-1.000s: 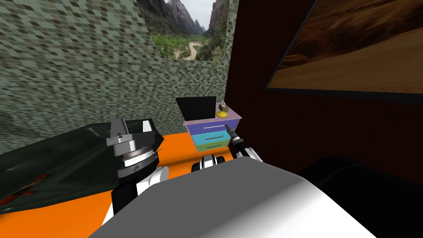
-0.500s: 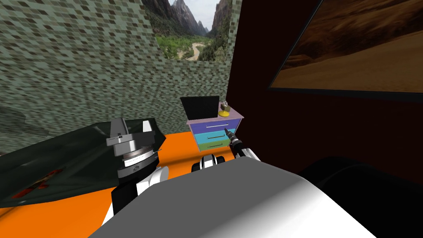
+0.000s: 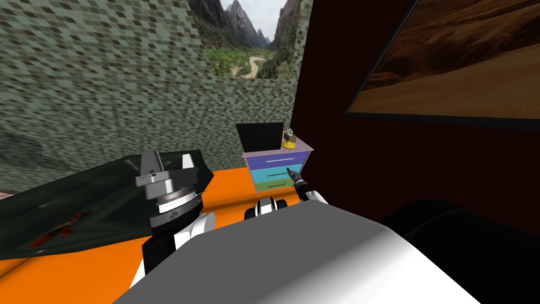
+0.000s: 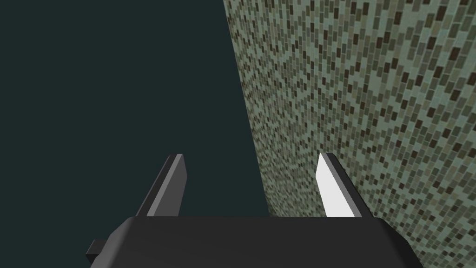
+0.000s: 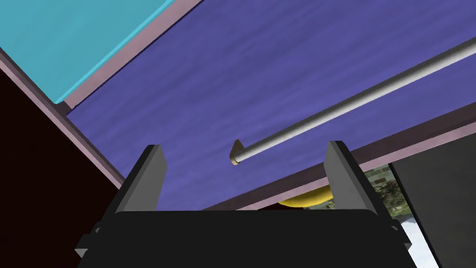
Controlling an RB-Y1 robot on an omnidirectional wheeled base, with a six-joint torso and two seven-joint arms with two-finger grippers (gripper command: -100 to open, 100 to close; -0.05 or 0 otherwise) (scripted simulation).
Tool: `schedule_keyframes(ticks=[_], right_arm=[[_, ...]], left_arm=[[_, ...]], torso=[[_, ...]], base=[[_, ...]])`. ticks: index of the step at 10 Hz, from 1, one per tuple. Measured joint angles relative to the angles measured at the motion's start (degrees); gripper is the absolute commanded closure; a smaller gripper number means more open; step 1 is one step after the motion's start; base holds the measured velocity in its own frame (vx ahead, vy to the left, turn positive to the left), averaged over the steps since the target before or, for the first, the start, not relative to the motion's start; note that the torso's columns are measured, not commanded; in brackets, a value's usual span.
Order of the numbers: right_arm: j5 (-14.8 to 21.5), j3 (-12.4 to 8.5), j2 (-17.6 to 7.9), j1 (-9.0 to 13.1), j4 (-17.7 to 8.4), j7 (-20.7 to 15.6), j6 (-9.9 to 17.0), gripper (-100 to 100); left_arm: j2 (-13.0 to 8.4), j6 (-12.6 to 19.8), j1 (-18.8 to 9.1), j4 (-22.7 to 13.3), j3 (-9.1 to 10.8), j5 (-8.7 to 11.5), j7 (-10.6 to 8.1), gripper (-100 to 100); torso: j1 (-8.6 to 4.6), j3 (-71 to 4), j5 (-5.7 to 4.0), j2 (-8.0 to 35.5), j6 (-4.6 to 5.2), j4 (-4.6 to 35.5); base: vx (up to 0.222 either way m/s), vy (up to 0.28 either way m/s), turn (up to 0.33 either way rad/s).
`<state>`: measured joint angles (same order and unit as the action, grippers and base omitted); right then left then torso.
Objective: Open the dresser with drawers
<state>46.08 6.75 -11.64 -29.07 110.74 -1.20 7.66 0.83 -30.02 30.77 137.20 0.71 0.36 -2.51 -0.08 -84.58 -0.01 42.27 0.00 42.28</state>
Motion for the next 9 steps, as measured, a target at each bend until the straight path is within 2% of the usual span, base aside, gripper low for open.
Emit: schedule_keyframes(ticks=[2, 3, 8, 9], right_arm=[[4.0, 0.8, 0.5, 0.4, -2.7, -0.5, 2.4, -100], [4.9, 0.9, 0.4, 0.2, -2.8, -0.4, 3.4, -100], [13.0, 3.1, -0.2, 0.6, -7.2, -0.9, 10.1, -100], [13.7, 3.3, -0.1, 0.6, -7.2, -1.1, 11.5, -100]], left_arm=[[0.0, 0.0, 0.0, 0.0, 0.0, 0.0, 0.0, 0], [0.0, 0.0, 0.0, 0.0, 0.0, 0.0, 0.0, 0], [0.0, 0.0, 0.0, 0.0, 0.0, 0.0, 0.0, 0], [0.0, 0.0, 0.0, 0.0, 0.0, 0.0, 0.0, 0]], torso=[[0.12, 0.0, 0.04, 0.0, 0.0, 0.0], [0.0, 0.0, 0.0, 0.0, 0.0, 0.0], [0.1, 0.0, 0.03, 0.0, 0.0, 0.0], [-0.04, 0.0, -0.01, 0.0, 0.0, 0.0]], base=[[-0.013, 0.05, 0.009], [-0.015, 0.054, 0.053], [-0.01, 0.052, 0.019], [0.006, 0.054, 0.055]])
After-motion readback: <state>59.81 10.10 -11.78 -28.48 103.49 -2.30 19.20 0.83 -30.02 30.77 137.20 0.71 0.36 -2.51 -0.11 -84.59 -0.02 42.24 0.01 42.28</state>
